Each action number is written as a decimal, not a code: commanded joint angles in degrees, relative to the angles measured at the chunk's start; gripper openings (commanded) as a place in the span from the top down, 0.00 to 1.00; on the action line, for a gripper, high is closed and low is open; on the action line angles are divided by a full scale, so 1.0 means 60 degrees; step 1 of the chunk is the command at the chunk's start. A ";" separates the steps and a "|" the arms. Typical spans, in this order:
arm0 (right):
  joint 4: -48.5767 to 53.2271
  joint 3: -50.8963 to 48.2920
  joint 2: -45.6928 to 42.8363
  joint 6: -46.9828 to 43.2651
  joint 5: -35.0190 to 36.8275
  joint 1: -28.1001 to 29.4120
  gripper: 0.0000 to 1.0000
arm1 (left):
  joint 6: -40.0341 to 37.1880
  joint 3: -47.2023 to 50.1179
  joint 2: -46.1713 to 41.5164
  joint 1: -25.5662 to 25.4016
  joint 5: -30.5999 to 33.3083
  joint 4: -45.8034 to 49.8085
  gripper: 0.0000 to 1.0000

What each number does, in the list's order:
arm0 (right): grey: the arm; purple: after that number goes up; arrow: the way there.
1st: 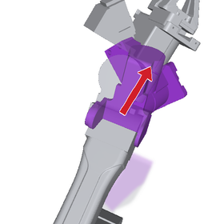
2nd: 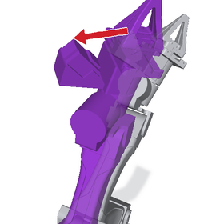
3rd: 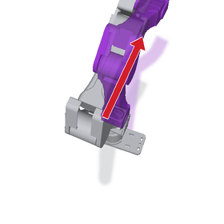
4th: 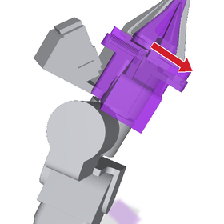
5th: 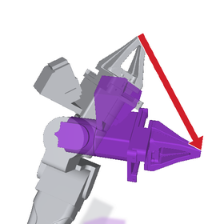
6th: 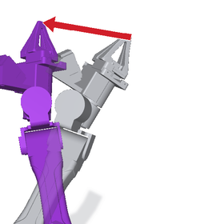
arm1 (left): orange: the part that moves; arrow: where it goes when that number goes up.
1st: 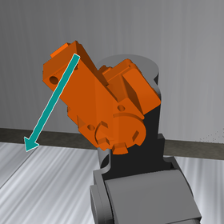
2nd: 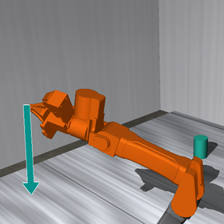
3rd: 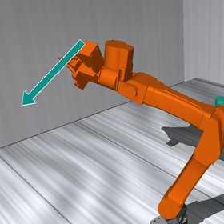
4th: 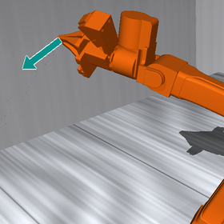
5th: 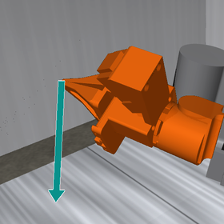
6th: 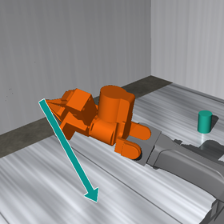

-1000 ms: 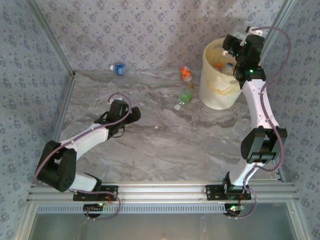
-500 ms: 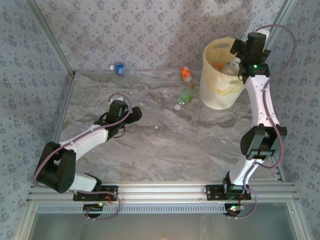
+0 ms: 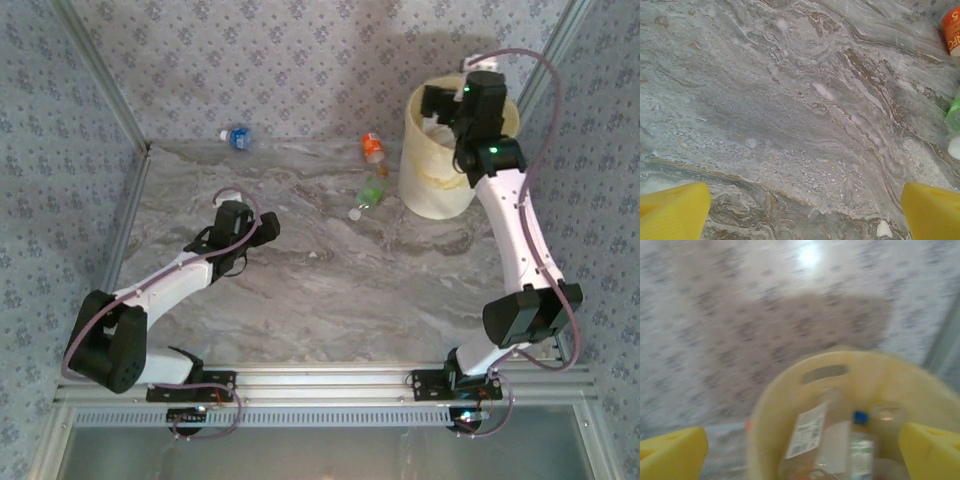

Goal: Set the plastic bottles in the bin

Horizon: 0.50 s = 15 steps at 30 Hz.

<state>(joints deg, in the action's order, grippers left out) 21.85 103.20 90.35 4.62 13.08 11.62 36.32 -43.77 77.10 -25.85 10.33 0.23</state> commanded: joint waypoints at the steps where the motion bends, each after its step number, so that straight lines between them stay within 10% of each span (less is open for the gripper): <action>1: 0.0663 -0.0270 0.0246 -0.0039 -0.0617 0.1096 0.00 | -0.0017 0.0095 -0.0296 0.0103 0.0402 0.0207 0.02; 15: -0.1786 -0.4843 0.1439 0.4230 0.1204 0.2685 0.02 | -0.0008 0.0223 -0.0322 0.0222 0.0685 0.0475 0.02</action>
<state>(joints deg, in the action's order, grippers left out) 16.47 75.16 98.70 22.92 16.95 26.33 36.32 -43.24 76.34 -25.10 13.17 2.02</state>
